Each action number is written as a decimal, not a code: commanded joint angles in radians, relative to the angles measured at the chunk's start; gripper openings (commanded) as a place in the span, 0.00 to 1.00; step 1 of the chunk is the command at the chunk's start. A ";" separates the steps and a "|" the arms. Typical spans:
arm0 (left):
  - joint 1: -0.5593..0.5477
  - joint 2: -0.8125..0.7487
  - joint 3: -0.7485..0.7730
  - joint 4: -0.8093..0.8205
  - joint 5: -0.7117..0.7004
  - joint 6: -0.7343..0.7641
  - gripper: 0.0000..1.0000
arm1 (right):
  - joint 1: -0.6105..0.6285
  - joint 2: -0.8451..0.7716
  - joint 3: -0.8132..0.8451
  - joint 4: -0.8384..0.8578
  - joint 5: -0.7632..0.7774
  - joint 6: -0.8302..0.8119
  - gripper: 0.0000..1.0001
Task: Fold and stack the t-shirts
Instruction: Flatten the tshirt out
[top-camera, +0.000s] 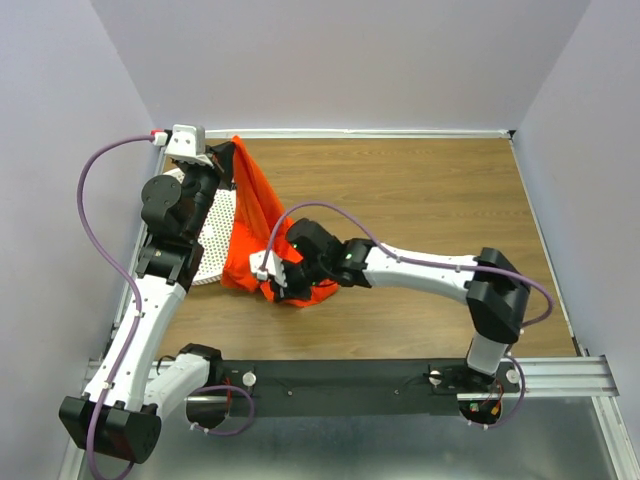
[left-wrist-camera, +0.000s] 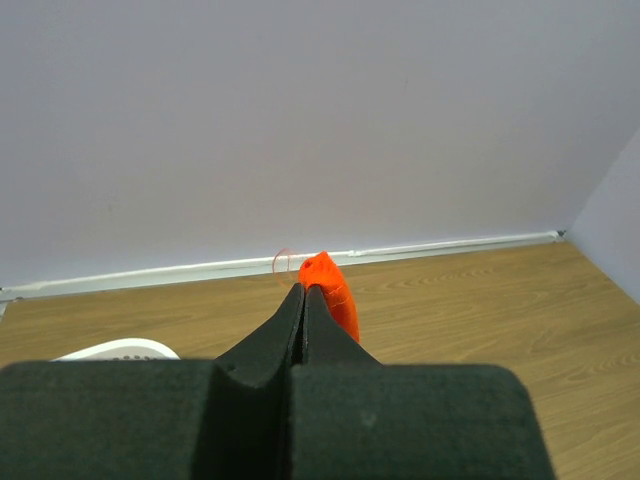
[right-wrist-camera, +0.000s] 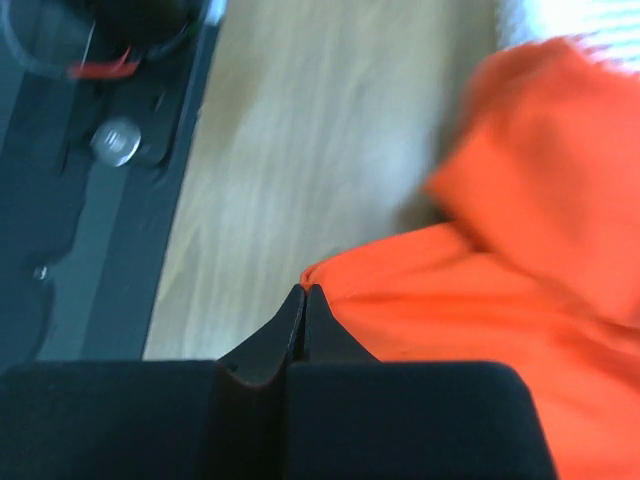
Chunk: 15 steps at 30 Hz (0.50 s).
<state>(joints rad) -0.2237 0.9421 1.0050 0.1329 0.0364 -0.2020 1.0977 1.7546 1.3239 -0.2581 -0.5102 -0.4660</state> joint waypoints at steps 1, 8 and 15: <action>0.004 -0.022 -0.022 0.037 0.011 0.006 0.00 | 0.059 0.124 -0.031 -0.099 -0.082 -0.072 0.01; 0.006 -0.026 -0.025 0.037 0.025 0.015 0.00 | 0.131 0.258 0.011 -0.102 0.044 -0.062 0.04; 0.006 -0.026 -0.025 0.039 0.040 0.019 0.00 | 0.131 0.283 -0.005 -0.102 0.081 -0.082 0.44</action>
<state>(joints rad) -0.2234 0.9363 0.9897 0.1333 0.0479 -0.1997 1.2335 2.0155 1.3231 -0.3294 -0.4877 -0.5278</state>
